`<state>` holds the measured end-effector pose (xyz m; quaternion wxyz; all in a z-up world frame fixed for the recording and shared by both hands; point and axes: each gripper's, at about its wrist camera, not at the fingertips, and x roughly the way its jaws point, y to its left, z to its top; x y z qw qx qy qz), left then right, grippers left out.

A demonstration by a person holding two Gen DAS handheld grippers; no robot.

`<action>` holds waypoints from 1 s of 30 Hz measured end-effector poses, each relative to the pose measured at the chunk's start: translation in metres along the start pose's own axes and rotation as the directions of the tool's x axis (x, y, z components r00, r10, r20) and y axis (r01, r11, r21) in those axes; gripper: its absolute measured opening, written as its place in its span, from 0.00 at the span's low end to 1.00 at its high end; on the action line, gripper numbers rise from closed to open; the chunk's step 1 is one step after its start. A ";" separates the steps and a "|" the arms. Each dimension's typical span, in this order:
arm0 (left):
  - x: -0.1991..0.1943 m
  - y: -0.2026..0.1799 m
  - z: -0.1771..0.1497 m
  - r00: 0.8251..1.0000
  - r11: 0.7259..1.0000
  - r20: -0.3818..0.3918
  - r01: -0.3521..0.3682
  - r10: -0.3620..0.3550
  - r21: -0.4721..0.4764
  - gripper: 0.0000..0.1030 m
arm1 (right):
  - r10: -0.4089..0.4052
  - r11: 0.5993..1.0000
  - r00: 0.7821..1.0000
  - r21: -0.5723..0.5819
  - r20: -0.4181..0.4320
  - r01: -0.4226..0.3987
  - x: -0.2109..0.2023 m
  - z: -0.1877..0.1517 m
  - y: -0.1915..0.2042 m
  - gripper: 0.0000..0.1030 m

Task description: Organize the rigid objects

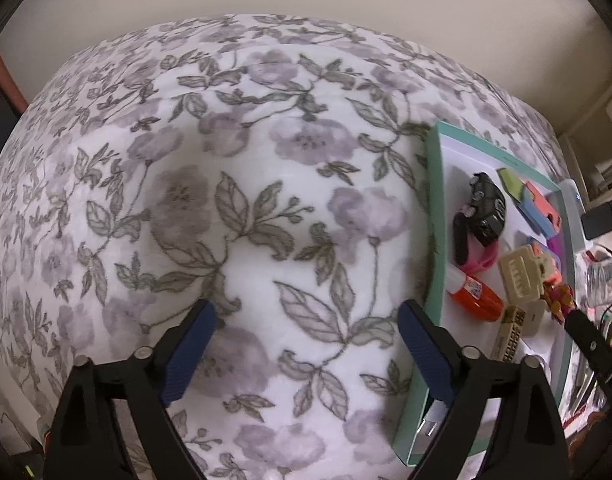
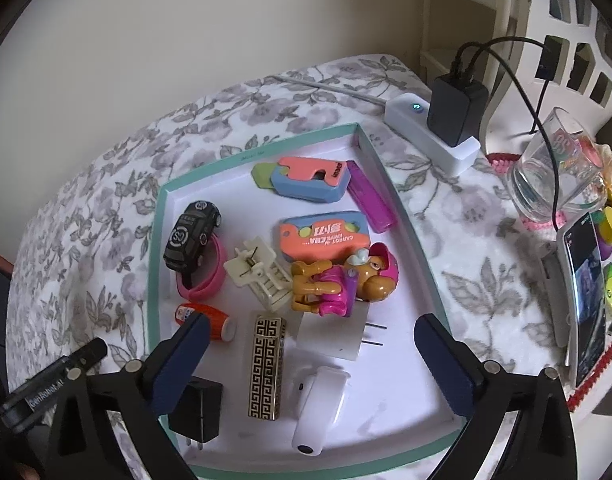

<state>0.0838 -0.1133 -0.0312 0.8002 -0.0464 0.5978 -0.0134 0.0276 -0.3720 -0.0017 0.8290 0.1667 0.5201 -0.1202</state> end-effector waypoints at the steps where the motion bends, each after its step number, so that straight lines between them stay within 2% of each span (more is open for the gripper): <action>1: 0.001 0.001 0.000 1.000 1.000 -0.003 -0.001 0.001 -0.002 0.92 | -0.007 1.000 1.000 -0.003 0.001 0.007 0.000 -0.001 0.001 1.00; 10: -0.006 0.007 -0.001 0.999 1.000 0.021 -0.026 0.026 -0.007 0.92 | -0.007 0.999 1.000 -0.036 0.016 0.008 -0.001 -0.001 0.010 1.00; 14: -0.013 0.009 -0.003 1.000 1.000 0.025 -0.007 0.007 0.001 0.92 | -0.021 0.999 0.999 -0.050 0.035 0.023 -0.012 -0.006 0.018 1.00; 19: -0.035 0.020 -0.010 0.997 1.000 0.071 -0.016 0.015 0.010 0.92 | -0.001 0.994 0.998 -0.107 0.062 0.007 -0.027 -0.009 0.041 1.00; 24: -0.059 0.032 -0.014 0.992 1.000 0.124 0.005 -0.005 0.003 0.92 | -0.005 0.985 0.995 -0.171 0.097 0.022 -0.049 -0.026 0.057 1.00; 30: -0.075 0.046 -0.036 0.986 0.999 0.163 -0.034 0.029 0.028 0.92 | 0.034 0.981 0.990 -0.195 0.137 -0.006 -0.075 -0.041 0.068 1.00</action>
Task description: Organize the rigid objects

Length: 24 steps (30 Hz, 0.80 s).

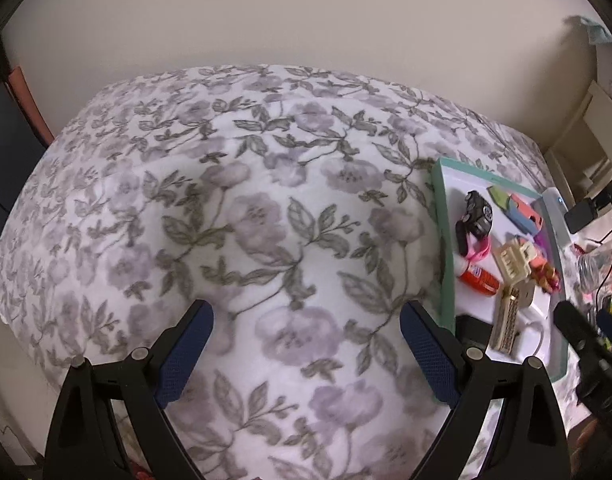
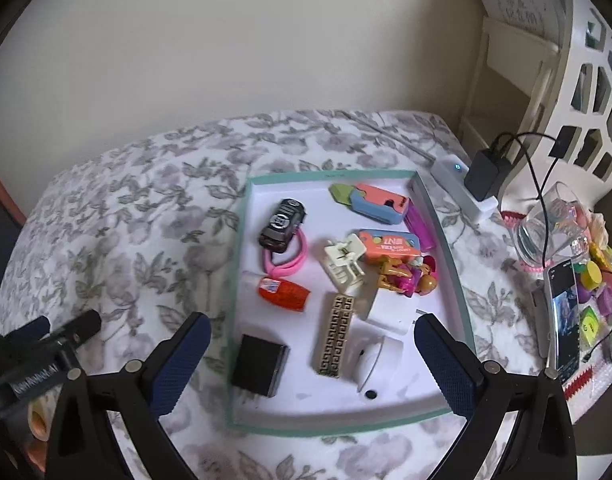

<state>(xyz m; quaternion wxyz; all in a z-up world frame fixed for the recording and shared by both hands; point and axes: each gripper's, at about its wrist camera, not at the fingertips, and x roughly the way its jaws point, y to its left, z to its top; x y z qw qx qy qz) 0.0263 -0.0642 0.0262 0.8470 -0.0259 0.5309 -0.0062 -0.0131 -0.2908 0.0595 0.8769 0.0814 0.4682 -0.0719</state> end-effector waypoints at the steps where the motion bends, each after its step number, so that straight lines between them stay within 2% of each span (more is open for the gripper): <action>1: -0.002 0.002 -0.003 1.000 1.000 0.002 0.000 0.000 0.001 0.92 | 0.006 1.000 1.000 -0.004 0.004 -0.006 -0.004 -0.003 0.002 1.00; 6: -0.017 0.009 -0.017 0.998 0.999 0.042 -0.039 0.038 0.024 0.92 | 0.000 1.000 1.000 -0.018 0.004 0.000 -0.019 -0.020 0.007 1.00; 14: -0.024 0.025 -0.034 0.998 0.999 0.036 -0.053 0.053 -0.001 0.92 | -0.005 1.000 1.000 -0.018 0.013 0.006 -0.030 -0.033 0.007 1.00; 18: -0.026 0.029 -0.042 0.995 0.996 0.041 -0.093 0.092 0.008 0.92 | 0.005 1.000 1.000 -0.004 0.003 -0.005 -0.032 -0.039 0.005 1.00; 24: -0.028 0.032 -0.049 0.995 0.995 0.039 -0.095 0.094 0.018 0.92 | 0.003 1.000 1.000 -0.005 -0.004 -0.003 -0.035 -0.047 0.004 1.00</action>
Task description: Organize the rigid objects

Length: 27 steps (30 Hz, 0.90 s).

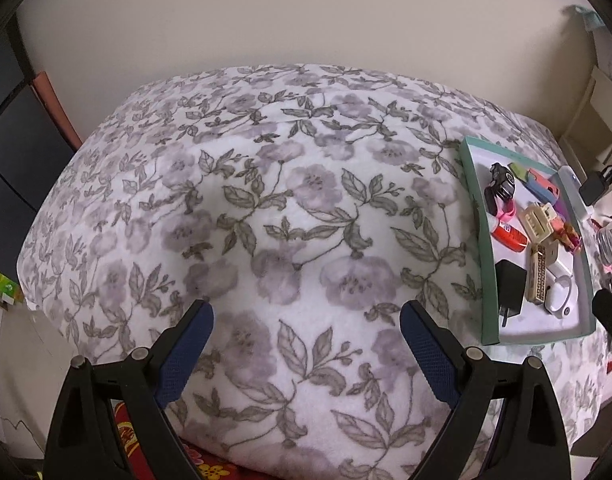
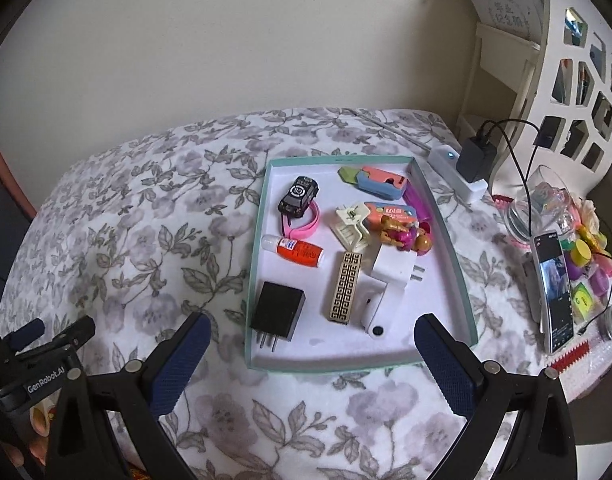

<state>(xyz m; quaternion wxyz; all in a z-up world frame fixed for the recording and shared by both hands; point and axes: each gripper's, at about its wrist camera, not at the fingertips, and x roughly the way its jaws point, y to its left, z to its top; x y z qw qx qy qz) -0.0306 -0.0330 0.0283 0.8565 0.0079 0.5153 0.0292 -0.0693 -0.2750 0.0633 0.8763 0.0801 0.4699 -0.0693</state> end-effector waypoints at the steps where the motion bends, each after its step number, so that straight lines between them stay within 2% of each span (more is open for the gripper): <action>1: -0.001 -0.002 -0.001 1.000 1.000 0.006 0.000 0.000 0.006 0.92 | -0.003 1.000 1.000 0.002 -0.004 0.003 0.000 -0.002 0.000 1.00; 27: -0.005 -0.010 -0.007 1.000 0.999 0.013 -0.011 0.011 0.051 0.92 | -0.012 1.000 1.000 0.017 -0.028 0.013 0.004 -0.013 -0.008 1.00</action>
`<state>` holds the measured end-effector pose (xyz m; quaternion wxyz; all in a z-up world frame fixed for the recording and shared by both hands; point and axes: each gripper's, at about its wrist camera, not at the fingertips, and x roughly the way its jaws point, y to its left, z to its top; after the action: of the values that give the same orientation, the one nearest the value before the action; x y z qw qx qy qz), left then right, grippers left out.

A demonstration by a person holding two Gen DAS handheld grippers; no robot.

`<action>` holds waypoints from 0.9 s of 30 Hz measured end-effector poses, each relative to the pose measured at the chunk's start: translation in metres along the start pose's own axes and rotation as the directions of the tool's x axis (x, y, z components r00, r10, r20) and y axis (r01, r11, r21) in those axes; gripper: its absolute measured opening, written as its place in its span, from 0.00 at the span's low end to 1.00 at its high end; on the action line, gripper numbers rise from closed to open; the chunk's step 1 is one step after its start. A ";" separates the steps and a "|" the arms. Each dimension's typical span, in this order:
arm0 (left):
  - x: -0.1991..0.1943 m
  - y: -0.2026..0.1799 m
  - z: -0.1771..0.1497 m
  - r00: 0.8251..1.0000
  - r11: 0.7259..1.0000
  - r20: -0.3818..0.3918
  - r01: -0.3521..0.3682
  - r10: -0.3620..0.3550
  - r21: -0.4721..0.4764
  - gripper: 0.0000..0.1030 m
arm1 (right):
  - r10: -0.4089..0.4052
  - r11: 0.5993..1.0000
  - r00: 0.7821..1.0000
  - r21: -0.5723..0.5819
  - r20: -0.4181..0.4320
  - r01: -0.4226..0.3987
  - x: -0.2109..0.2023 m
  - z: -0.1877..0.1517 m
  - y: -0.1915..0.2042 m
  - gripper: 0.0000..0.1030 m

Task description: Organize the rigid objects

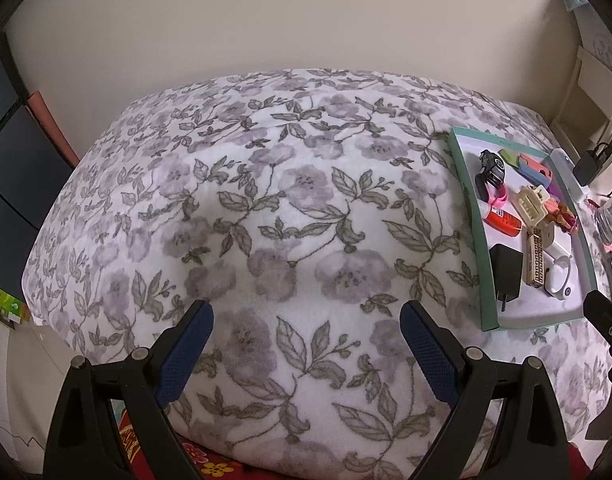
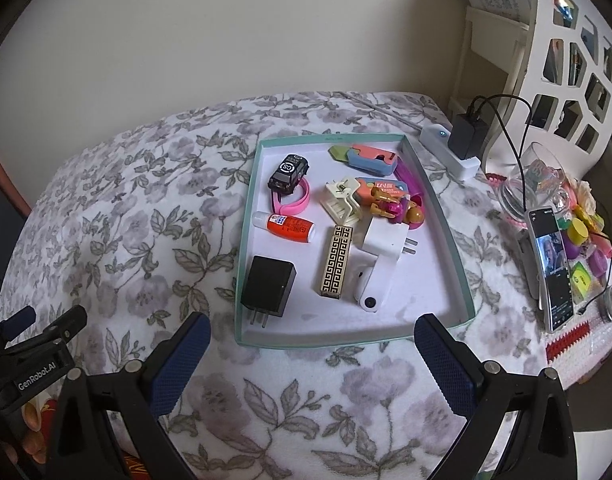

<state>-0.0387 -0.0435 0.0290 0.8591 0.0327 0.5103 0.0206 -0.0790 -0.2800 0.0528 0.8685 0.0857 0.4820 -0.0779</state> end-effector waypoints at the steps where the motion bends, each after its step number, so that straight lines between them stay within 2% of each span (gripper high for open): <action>1: 0.000 -0.001 0.000 1.000 1.000 -0.001 -0.001 0.001 -0.001 0.92 | 0.001 1.000 1.000 0.002 0.001 -0.001 0.000 0.000 0.000 1.00; 27: 0.002 0.001 0.001 1.000 1.000 -0.001 0.006 -0.006 0.003 0.92 | 0.002 0.999 1.000 -0.051 -0.008 -0.003 0.005 0.002 0.002 1.00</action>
<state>-0.0369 -0.0426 0.0274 0.8589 0.0323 0.5108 0.0173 -0.0742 -0.2790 0.0495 0.8687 0.0644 0.4870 -0.0642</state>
